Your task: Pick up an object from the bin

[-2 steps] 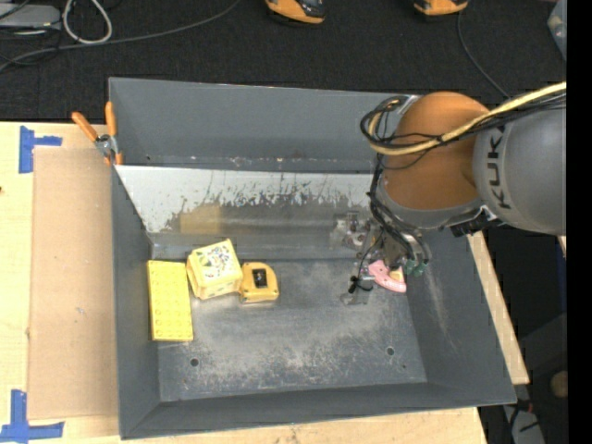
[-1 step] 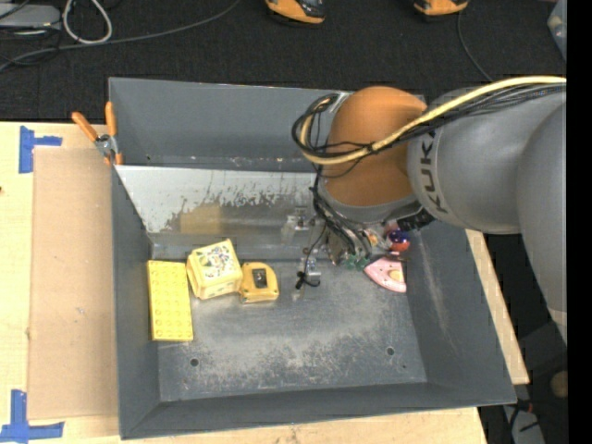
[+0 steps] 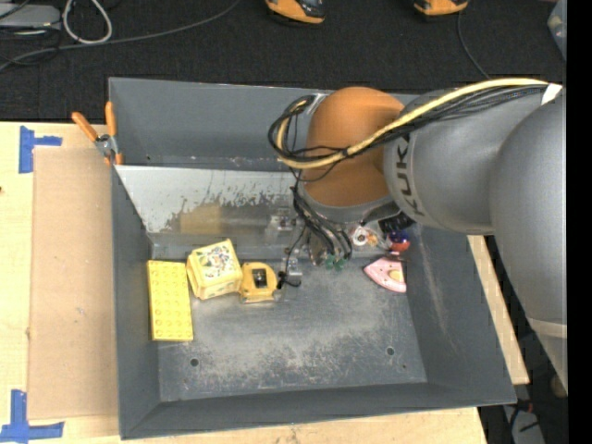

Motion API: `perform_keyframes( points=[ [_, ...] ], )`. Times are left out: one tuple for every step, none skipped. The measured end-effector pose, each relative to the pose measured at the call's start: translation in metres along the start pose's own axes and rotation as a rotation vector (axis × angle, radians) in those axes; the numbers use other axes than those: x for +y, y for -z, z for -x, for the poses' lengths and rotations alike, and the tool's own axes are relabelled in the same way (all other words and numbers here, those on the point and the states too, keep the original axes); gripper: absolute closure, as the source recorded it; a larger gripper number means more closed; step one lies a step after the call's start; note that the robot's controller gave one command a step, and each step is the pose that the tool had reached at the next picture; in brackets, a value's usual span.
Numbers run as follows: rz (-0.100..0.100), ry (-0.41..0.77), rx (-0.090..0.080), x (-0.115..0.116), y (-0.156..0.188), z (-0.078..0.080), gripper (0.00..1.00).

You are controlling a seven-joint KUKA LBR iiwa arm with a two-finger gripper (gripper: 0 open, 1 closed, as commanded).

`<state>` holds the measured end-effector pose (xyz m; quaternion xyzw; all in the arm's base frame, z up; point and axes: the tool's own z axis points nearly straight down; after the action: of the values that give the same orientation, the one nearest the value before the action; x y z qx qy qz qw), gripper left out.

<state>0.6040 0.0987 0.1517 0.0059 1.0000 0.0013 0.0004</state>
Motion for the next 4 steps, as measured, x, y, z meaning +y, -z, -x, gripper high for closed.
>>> perform_keyframes(
  points=[
    [0.002, 0.198, -0.017, 0.089, -0.077, 0.015, 0.00],
    [0.000, 0.199, -0.014, 0.079, -0.068, 0.014, 1.00],
    [0.000, 0.199, -0.014, 0.079, -0.068, 0.014, 1.00],
    [-0.002, 0.199, 0.000, 0.078, -0.044, 0.010, 1.00]
  ],
)
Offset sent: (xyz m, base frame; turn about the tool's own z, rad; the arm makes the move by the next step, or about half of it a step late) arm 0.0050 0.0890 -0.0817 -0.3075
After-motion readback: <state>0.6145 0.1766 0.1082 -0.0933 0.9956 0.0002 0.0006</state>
